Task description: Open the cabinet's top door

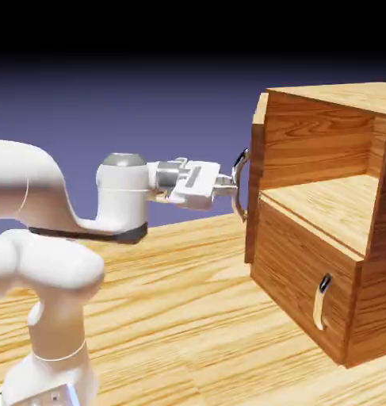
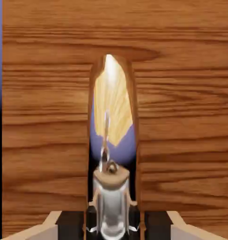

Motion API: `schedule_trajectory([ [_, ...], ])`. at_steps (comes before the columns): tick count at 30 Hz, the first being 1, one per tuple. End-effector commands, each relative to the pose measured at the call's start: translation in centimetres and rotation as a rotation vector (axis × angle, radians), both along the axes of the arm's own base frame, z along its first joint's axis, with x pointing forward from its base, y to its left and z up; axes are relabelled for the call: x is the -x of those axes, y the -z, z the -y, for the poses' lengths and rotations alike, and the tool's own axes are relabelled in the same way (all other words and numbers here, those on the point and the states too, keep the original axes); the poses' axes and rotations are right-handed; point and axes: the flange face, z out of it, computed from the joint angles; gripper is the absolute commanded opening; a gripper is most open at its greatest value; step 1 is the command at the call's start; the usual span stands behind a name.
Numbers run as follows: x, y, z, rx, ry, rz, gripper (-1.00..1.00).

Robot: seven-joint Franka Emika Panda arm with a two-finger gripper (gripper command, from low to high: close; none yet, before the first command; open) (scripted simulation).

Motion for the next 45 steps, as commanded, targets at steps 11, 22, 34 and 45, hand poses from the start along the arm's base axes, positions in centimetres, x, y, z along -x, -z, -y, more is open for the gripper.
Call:
schedule_trajectory([
  [11, 3.5, 0.0, -7.1, 0.000, 0.202, 0.000, -1.00],
  [22, 5.8, 0.0, -16.1, 0.000, 0.441, 0.000, -1.00],
  [34, 5.7, 0.0, -26.3, 0.000, 0.705, 0.000, -1.00],
  [45, 3.9, 0.0, -33.8, 0.000, 0.902, 0.000, -1.00],
])
